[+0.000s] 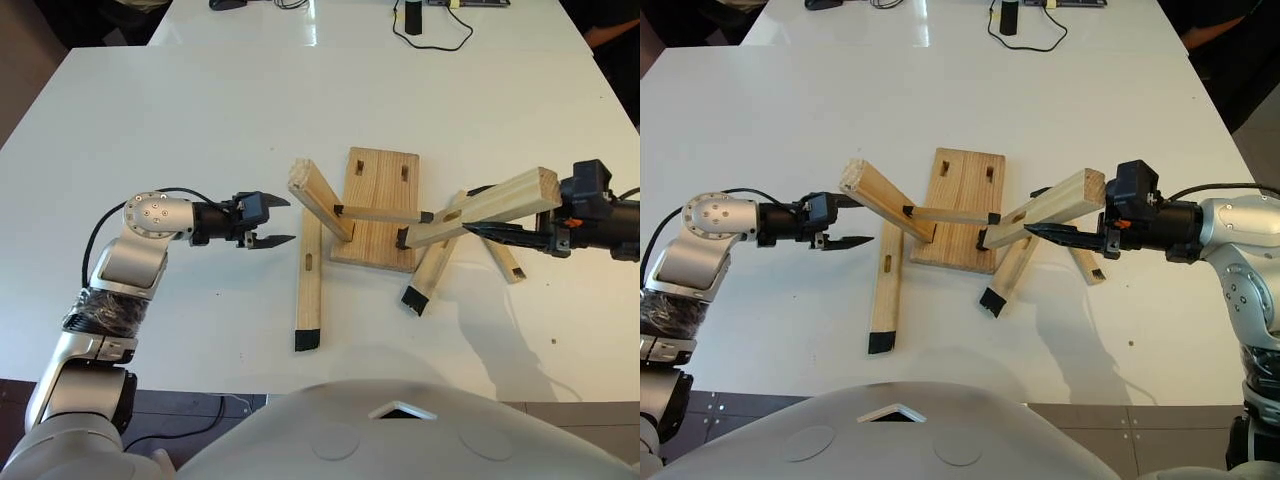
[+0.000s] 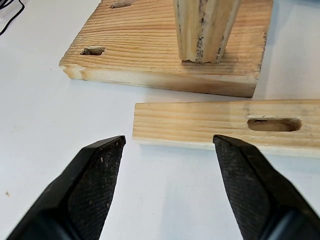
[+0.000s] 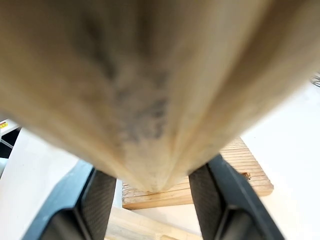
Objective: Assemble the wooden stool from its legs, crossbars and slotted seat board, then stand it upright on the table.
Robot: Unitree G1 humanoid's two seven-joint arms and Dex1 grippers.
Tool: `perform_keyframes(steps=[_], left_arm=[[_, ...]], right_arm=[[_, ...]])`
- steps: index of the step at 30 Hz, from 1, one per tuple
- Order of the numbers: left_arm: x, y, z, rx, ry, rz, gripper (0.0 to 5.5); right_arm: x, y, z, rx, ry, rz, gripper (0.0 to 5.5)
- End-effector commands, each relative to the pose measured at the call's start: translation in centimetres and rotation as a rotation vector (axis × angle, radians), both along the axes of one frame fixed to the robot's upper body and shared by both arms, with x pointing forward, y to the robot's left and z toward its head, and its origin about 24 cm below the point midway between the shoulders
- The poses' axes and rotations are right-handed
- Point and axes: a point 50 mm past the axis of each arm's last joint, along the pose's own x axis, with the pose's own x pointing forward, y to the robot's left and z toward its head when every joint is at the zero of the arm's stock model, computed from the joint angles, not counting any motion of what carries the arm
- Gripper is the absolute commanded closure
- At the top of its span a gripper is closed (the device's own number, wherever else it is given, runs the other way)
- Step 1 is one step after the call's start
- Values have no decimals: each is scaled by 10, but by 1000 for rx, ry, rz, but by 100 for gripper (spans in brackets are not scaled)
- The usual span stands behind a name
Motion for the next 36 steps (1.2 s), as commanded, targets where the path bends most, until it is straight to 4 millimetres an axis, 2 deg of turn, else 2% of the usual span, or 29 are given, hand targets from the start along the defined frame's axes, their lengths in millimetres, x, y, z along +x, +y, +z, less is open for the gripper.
perform_keyframes(steps=[1,8,19,36], left_arm=[[-4,-7,-4,-12,5,2,224],[-10,-19,-7,-34,11,-16,224],[-14,-23,-7,-38,12,-24,224],[-14,-33,-5,-54,10,-57,224]], right_arm=[[14,-8,-4,-116,45,-1,350],[28,-7,-4,-148,66,50,350],[27,-3,-7,-195,93,132,350],[30,3,-15,-226,85,166,350]])
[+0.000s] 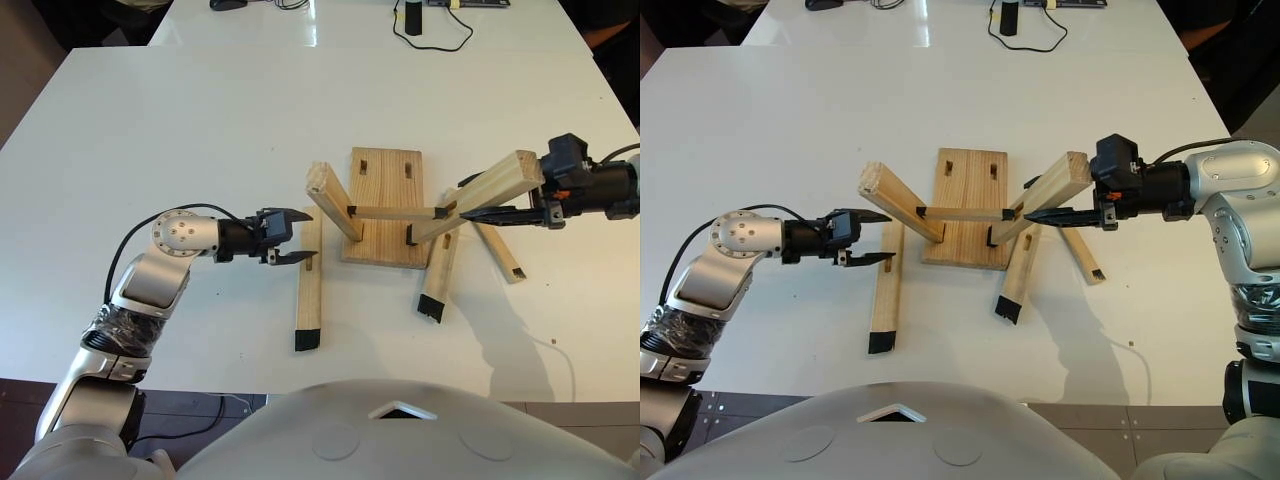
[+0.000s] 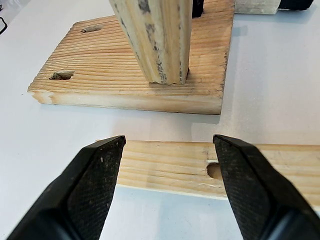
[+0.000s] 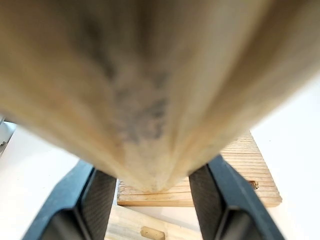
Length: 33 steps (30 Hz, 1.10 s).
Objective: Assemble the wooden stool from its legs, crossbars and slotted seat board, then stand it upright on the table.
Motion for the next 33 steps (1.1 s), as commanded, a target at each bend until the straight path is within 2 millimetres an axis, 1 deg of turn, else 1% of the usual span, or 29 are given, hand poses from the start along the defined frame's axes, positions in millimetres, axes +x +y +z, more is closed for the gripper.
perform_keyframes(steps=[1,9,18,29,33], left_arm=[[2,-6,2,-11,-7,-10,224],[4,-6,1,-16,-14,8,224],[5,-5,4,-8,-17,-12,224],[9,-6,17,-56,1,-26,224],[7,-10,21,-86,17,-48,224]], right_arm=[[-1,-1,-20,-101,72,-3,350],[0,-2,-22,-101,64,-2,350],[-2,-1,-25,-93,66,-8,350],[-2,-2,-26,-92,62,-22,350],[-2,-2,-27,-93,57,-23,350]])
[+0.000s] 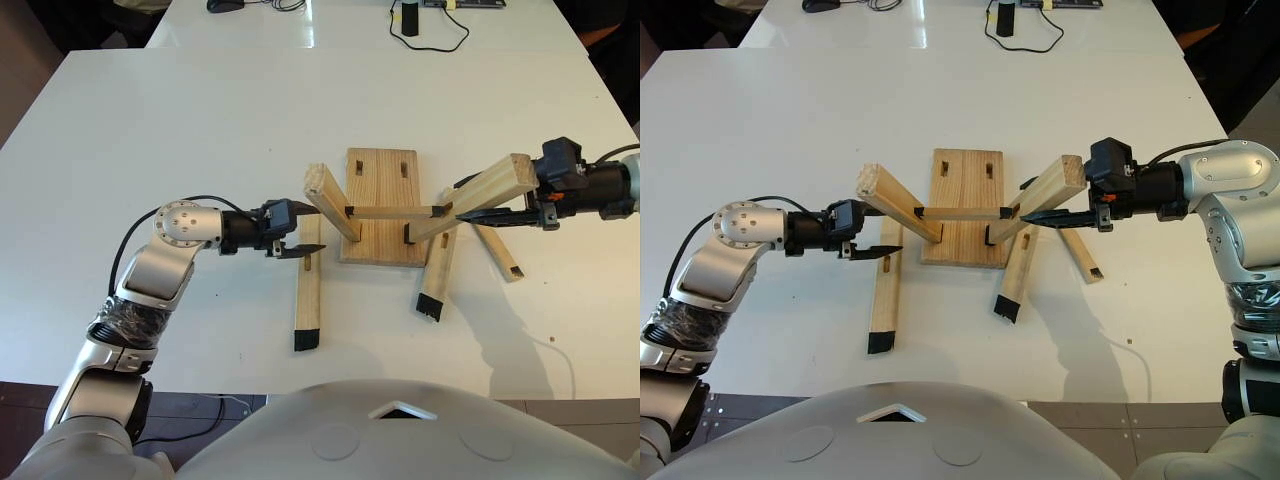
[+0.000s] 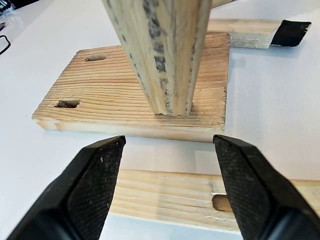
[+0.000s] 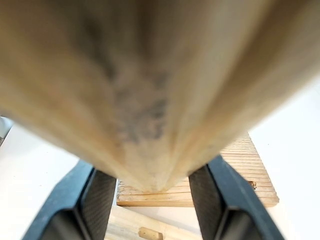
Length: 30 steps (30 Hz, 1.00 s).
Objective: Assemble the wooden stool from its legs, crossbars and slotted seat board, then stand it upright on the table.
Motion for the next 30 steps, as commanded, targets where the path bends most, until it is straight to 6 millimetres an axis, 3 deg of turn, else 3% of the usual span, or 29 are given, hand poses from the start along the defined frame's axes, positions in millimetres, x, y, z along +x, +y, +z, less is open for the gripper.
perform_keyframes(steps=[1,14,23,27,30], left_arm=[[1,-2,9,-14,-1,-27,224],[7,-14,8,-10,-2,-64,224],[12,-23,8,-52,2,-38,224],[17,-26,9,-106,23,25,224],[41,-33,31,-282,-20,198,224]], right_arm=[[-2,-3,-24,-92,77,-33,350],[-2,-2,-27,-108,79,-17,350],[4,10,-27,-151,28,48,350],[4,9,-32,-155,35,45,350],[3,7,-33,-156,38,37,350]])
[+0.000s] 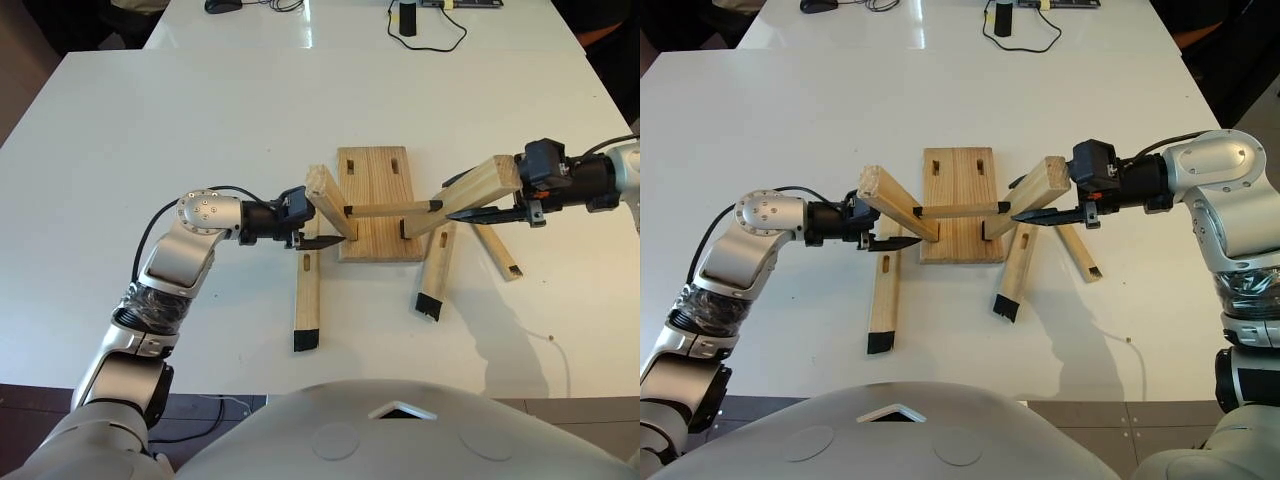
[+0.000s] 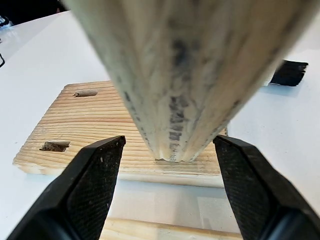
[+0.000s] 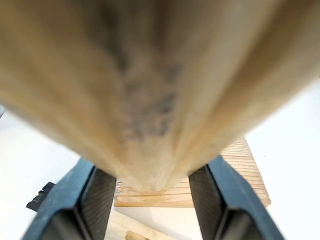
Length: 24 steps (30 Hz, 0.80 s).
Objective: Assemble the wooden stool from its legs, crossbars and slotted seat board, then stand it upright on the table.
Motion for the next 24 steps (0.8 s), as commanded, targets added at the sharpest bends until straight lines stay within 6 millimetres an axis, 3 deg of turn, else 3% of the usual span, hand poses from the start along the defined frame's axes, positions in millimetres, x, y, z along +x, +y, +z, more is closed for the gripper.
perform_keyframes(steps=[1,4,8,14,18,21,24], left_arm=[[38,-7,39,-249,-81,260,224],[62,-7,66,-376,-172,415,224],[66,-5,61,-319,-242,447,224],[50,-5,44,-226,-212,325,224],[25,2,29,-152,-109,193,224],[18,11,32,-178,-68,193,224],[23,8,40,-269,-35,264,224]], right_arm=[[-5,-4,-33,-116,102,-39,350],[-5,-4,-34,-108,97,-51,350],[-3,-3,-35,-94,85,-70,350],[-5,-3,-33,-87,104,-65,350],[-13,-1,-32,-77,160,-28,350],[-16,-2,-31,-81,172,-21,350],[-18,-4,-31,-80,175,-29,350]])
